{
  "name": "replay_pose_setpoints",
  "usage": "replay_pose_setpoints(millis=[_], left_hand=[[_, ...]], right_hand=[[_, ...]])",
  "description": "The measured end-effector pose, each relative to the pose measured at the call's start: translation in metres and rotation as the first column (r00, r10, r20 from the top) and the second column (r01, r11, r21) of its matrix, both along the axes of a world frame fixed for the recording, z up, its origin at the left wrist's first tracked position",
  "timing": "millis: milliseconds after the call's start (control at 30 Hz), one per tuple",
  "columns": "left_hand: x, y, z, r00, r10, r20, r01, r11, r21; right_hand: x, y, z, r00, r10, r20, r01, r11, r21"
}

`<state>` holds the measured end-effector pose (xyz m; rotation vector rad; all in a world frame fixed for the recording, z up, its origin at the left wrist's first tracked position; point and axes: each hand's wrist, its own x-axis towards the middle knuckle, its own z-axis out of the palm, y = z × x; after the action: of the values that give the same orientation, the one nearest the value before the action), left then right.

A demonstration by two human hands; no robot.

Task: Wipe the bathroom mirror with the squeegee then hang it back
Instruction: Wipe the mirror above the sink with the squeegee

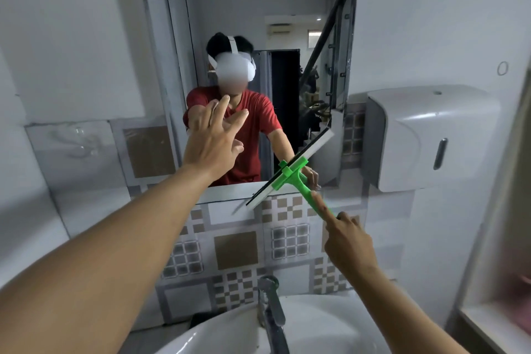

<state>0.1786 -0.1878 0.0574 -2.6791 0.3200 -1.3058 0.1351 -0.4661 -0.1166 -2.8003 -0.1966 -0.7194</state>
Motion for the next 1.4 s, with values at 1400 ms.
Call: replay_pose_setpoints(millis=[1400], left_hand=[[-0.027, -0.024, -0.028, 0.988, 0.041, -0.151, -0.043, 0.999, -0.010]], right_hand=[[-0.115, -0.006, -0.028, 0.932, 0.014, -0.362, 0.123, 0.927, 0.355]])
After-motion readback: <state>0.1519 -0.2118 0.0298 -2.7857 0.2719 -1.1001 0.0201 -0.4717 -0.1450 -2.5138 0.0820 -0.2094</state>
